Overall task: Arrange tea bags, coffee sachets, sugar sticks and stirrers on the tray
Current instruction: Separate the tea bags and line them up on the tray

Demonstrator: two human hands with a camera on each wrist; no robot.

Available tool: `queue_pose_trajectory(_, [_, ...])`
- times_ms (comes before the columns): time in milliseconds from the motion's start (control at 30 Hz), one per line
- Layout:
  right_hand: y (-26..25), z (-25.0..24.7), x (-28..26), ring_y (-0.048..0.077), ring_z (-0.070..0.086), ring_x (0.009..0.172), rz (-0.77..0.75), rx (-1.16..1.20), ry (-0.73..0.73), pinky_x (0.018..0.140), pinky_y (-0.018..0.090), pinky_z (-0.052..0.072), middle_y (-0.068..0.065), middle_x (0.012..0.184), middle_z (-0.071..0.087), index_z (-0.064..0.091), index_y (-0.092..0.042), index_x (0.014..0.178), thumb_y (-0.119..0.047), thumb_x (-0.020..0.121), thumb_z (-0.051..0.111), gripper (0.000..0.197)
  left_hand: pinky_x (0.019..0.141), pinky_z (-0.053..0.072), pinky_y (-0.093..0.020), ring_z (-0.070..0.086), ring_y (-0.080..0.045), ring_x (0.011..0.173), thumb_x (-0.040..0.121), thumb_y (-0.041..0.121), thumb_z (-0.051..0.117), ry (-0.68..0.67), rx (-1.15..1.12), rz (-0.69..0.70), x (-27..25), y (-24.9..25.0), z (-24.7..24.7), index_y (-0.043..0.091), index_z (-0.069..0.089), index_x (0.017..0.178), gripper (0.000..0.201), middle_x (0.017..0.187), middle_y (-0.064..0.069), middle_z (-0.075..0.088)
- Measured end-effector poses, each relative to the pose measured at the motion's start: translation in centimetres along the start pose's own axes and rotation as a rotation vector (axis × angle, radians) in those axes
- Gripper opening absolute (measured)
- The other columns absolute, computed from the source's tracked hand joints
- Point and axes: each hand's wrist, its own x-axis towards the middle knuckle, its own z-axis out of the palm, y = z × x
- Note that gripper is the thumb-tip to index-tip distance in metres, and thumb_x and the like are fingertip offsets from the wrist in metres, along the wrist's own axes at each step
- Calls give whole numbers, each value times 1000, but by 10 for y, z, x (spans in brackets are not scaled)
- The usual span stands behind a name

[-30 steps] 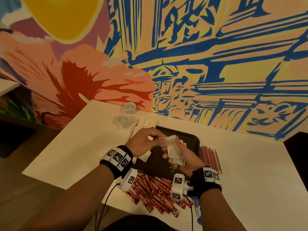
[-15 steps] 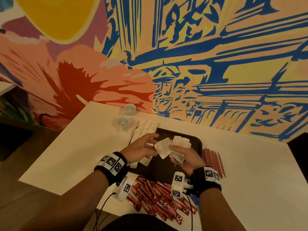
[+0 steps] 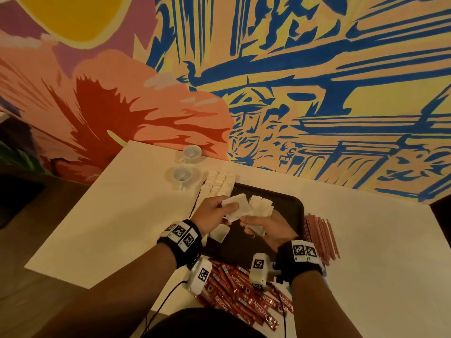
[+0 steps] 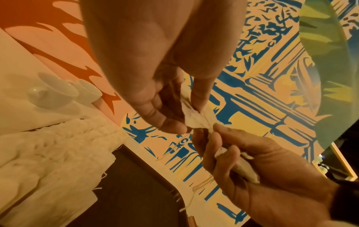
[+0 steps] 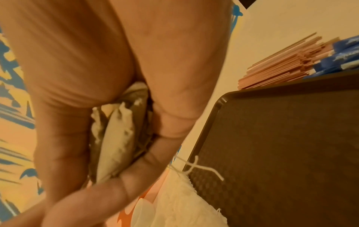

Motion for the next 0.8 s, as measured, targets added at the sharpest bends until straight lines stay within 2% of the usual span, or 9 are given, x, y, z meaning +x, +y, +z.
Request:
queue_pose_trajectory(100, [4, 1, 8, 23, 70, 89, 66, -131, -4, 75, 35, 59, 11, 100, 73, 69, -9, 117, -1, 82, 79, 38, 77, 56, -31, 68, -21, 93, 96, 17, 65, 53, -112, -9, 7, 1, -7, 3, 70, 112, 22, 106, -14, 73])
queue_pose_trajectory(200, [19, -3, 20, 24, 69, 85, 172, -190, 62, 83, 42, 58, 11, 98, 71, 71, -12, 114, -8, 85, 78, 30, 84, 56, -31, 68, -23, 101, 96, 13, 63, 100, -282, 8, 12, 8, -20, 0, 67, 119, 26, 116, -17, 71])
queue_pose_trajectory(333, [44, -6, 36, 20, 64, 74, 319, -61, 193, 76, 39, 57, 10, 88, 67, 71, -4, 110, -11, 89, 75, 22, 100, 50, -44, 64, -29, 111, 96, 10, 62, 101, -390, 46, 22, 11, -44, -7, 61, 124, 33, 127, -25, 63])
queue_pose_trajectory(400, [56, -7, 46, 19, 63, 70, 386, -55, 225, 73, 38, 56, 9, 83, 65, 69, -3, 107, -12, 93, 71, 17, 102, 50, -48, 64, -32, 112, 96, 9, 63, 74, -355, 36, 30, 9, -56, -8, 61, 123, 32, 127, -26, 63])
queue_pose_trajectory(467, [67, -5, 57, 20, 63, 71, 438, -66, 246, 73, 38, 55, 10, 82, 65, 69, -2, 110, -13, 98, 65, 17, 94, 56, -45, 68, -28, 101, 95, 7, 63, 31, -227, 8, 37, 6, -65, -7, 62, 120, 29, 119, -23, 67])
queue_pose_trajectory(533, [79, -1, 68, 21, 64, 70, 480, -76, 264, 72, 38, 55, 10, 83, 67, 68, -2, 109, -15, 101, 59, 18, 77, 59, -33, 70, -17, 84, 95, 5, 63, -29, -30, -25, 44, 0, -70, -6, 63, 116, 24, 104, -18, 69])
queue_pose_trajectory(633, [93, 6, 80, 21, 61, 68, 503, -82, 304, 65, 35, 51, 12, 84, 66, 65, -3, 99, -12, 104, 53, 16, 65, 55, -21, 66, -8, 71, 97, 8, 62, -191, 402, -46, 57, -18, -77, -1, 66, 109, 16, 92, -9, 67])
queue_pose_trajectory(700, [102, 8, 87, 22, 61, 71, 538, -87, 326, 66, 35, 50, 13, 88, 66, 65, -1, 104, -10, 103, 54, 14, 68, 55, -25, 67, -14, 77, 96, 16, 64, -301, 683, -26, 65, -32, -78, 3, 67, 102, 14, 93, -8, 68])
queue_pose_trajectory(800, [111, 9, 93, 21, 61, 71, 579, -89, 349, 61, 33, 52, 12, 89, 66, 65, 0, 111, -9, 100, 58, 15, 84, 50, -34, 63, -24, 95, 93, 25, 63, -446, 1048, -31, 72, -49, -71, 10, 68, 102, 18, 103, -8, 68])
